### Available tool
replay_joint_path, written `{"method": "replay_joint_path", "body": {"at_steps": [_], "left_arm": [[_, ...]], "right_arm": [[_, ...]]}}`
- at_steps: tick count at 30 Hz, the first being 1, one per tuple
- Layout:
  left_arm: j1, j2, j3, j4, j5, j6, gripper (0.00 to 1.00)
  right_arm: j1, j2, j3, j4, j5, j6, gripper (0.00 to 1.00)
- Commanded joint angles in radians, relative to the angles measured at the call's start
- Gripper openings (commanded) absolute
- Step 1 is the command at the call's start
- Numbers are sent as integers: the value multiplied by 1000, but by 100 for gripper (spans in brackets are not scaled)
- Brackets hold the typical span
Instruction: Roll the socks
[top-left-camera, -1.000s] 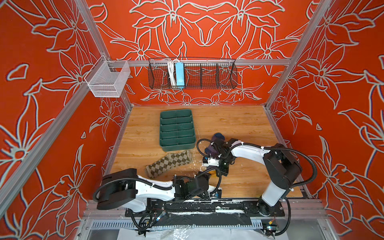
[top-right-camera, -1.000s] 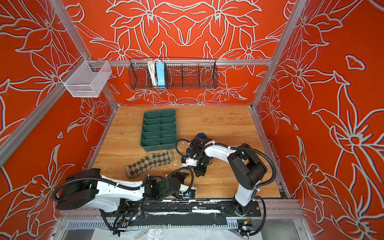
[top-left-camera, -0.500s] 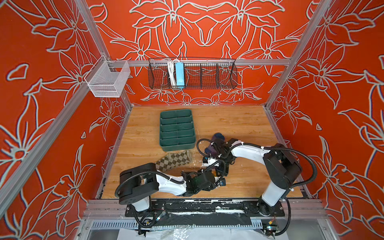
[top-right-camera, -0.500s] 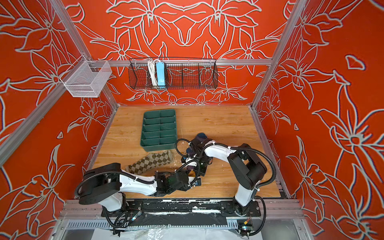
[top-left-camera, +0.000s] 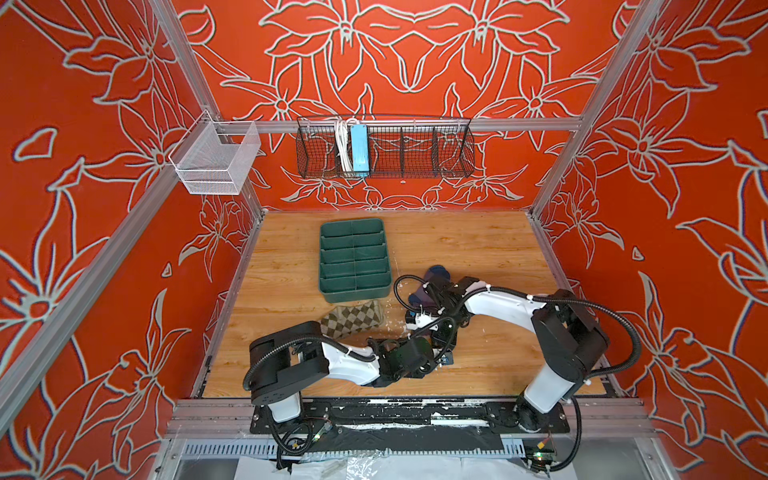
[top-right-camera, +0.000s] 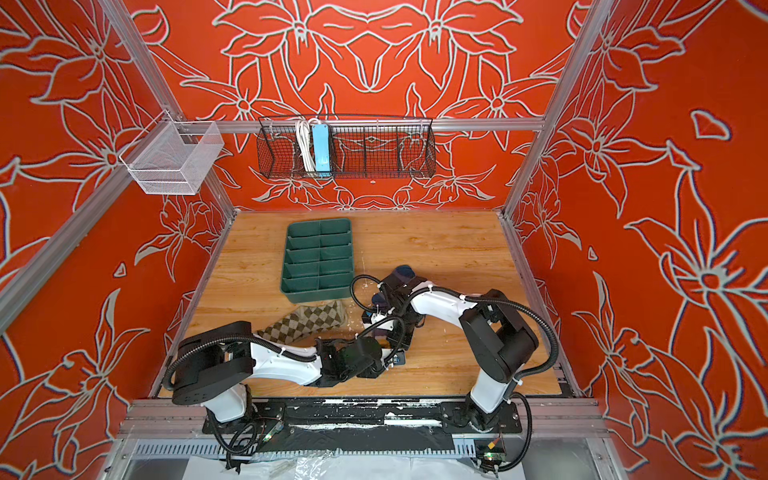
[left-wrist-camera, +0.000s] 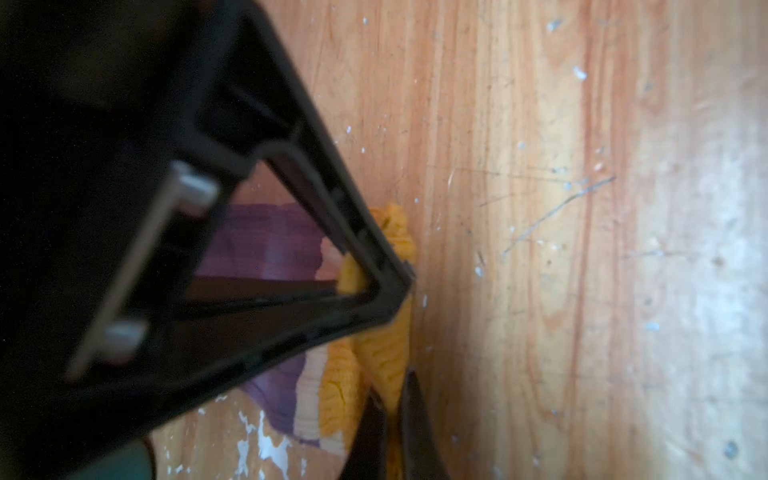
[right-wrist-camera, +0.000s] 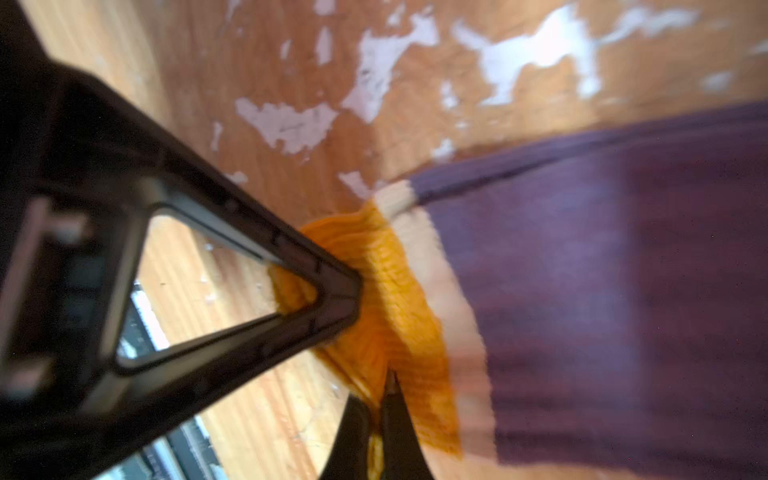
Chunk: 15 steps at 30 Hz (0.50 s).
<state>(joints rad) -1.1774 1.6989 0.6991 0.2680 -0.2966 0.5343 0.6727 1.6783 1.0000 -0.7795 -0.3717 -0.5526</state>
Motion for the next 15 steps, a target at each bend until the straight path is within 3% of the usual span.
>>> {"method": "replay_joint_path", "body": {"at_steps": [1, 4, 9, 13, 15], "left_arm": [[28, -11, 19, -124, 42, -33, 0], [49, -14, 47, -198, 96, -41, 0], [92, -10, 89, -287, 225, -69, 0], [126, 18, 159, -403, 306, -90, 0], [143, 40, 207, -471, 353, -103, 0]], "right_arm": [[-7, -62, -24, -8, 63, 15, 11], [-17, -98, -4, -66, 93, 27, 39], [-62, -228, 3, -91, 170, 61, 47], [-202, -391, -42, -2, 237, 130, 51], [-268, -473, -68, 82, 333, 166, 56]]}}
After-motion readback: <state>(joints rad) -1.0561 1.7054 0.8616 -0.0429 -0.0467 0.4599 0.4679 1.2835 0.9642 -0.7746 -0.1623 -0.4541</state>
